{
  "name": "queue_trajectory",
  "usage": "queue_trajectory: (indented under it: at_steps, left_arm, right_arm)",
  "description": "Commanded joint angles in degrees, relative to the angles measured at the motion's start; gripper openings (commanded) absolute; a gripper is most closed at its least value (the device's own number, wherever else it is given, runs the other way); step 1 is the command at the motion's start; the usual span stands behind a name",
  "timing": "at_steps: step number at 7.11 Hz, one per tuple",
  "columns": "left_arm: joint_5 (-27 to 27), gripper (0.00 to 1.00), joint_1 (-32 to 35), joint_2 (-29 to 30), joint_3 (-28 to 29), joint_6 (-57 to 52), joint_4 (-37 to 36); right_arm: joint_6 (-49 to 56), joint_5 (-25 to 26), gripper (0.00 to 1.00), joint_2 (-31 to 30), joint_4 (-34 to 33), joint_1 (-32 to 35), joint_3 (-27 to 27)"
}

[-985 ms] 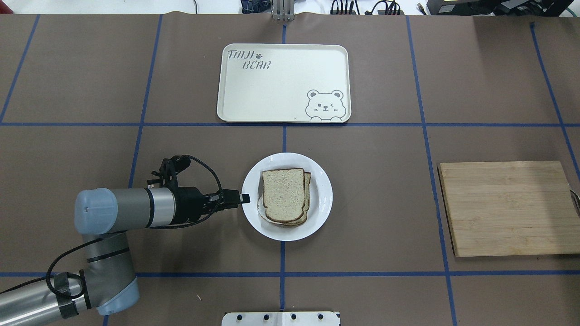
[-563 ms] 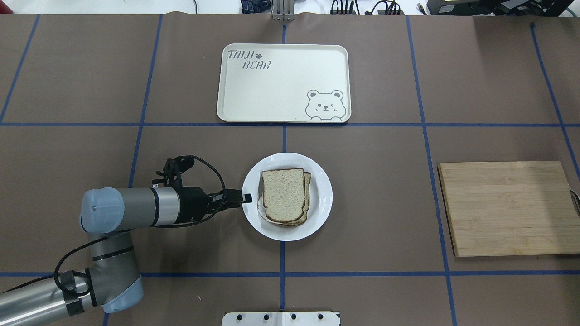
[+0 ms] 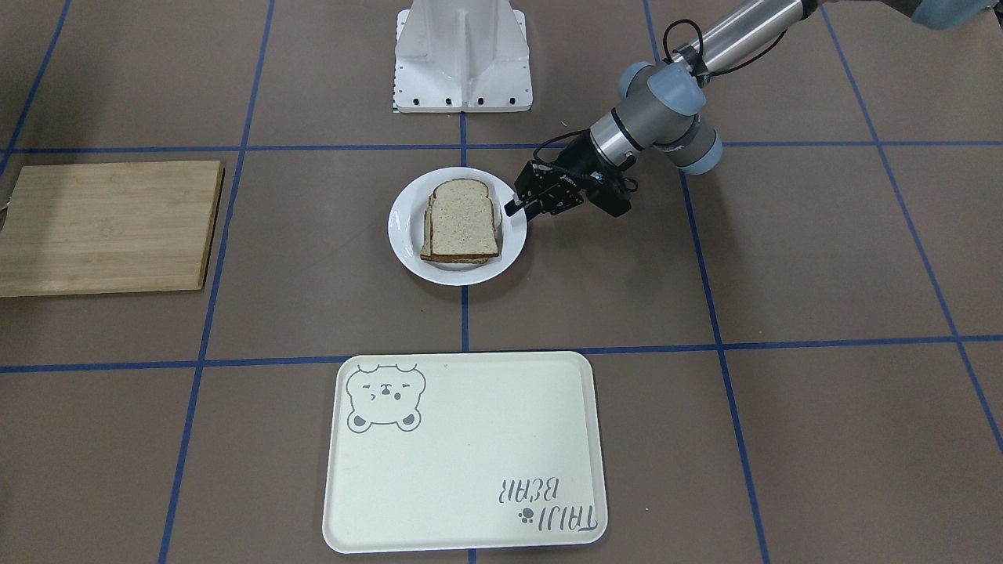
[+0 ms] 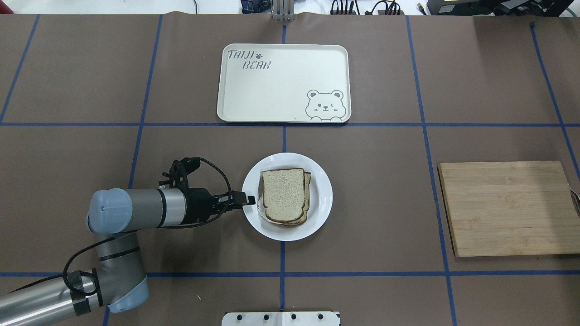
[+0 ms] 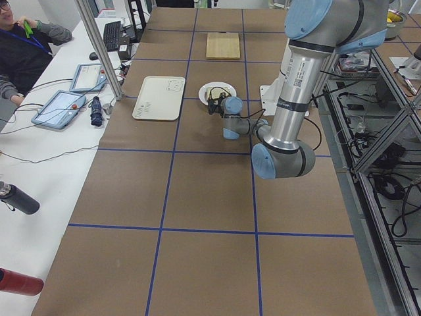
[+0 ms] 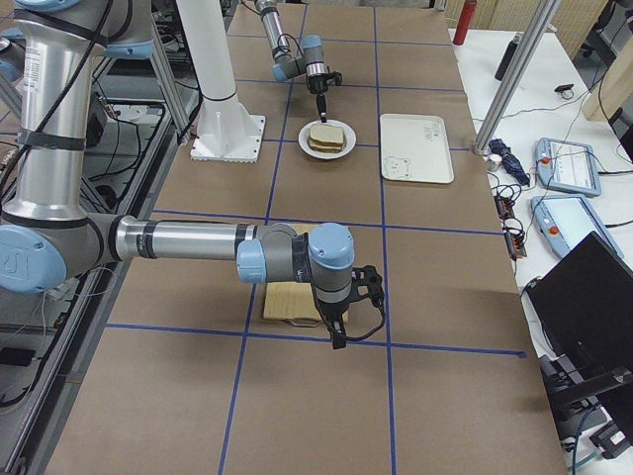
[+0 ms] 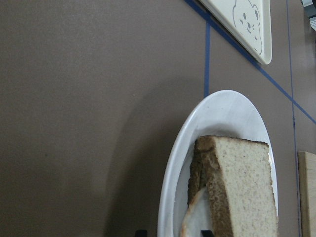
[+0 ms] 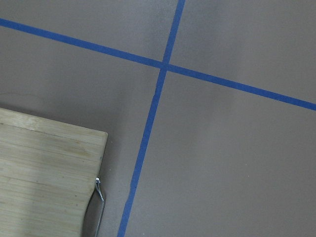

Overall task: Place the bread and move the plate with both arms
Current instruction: 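Slide the plate with the left gripper onto the cream bear tray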

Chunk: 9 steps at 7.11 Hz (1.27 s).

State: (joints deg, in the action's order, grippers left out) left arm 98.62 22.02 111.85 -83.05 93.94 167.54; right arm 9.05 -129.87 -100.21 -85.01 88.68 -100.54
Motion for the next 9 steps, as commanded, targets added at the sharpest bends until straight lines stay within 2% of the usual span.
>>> queue_trajectory:
  at_steps: [1,2,3,6,7,9]
  left_arm:
    - [-0.01,0.43,-0.22,0.56,0.08,0.02,-0.02]
    - [-0.01,0.36,-0.31,0.56,0.34,0.02,-0.02]
    - [-0.01,0.36,-0.4,0.56,0.52,0.02,-0.02]
    - [-0.01,0.11,-0.67,0.65,0.26,0.11,0.33]
    - [-0.01,0.01,-0.75,0.82,0.26,0.19,2.59]
    - [-0.01,0.0,-0.75,0.83,0.17,2.56,3.32]
  right_arm:
    - [-0.09,-0.03,1.0,0.19,0.02,0.0,0.43]
    - [-0.09,-0.03,1.0,0.36,0.02,0.0,0.78]
    - [-0.09,-0.03,1.0,0.37,0.02,0.0,0.79]
    - [-0.09,-0.03,1.0,0.45,0.02,0.0,0.87]
    - [-0.09,-0.03,1.0,0.45,0.02,-0.09,0.87]
    - [-0.09,-0.03,1.0,0.37,0.02,-0.09,0.96]
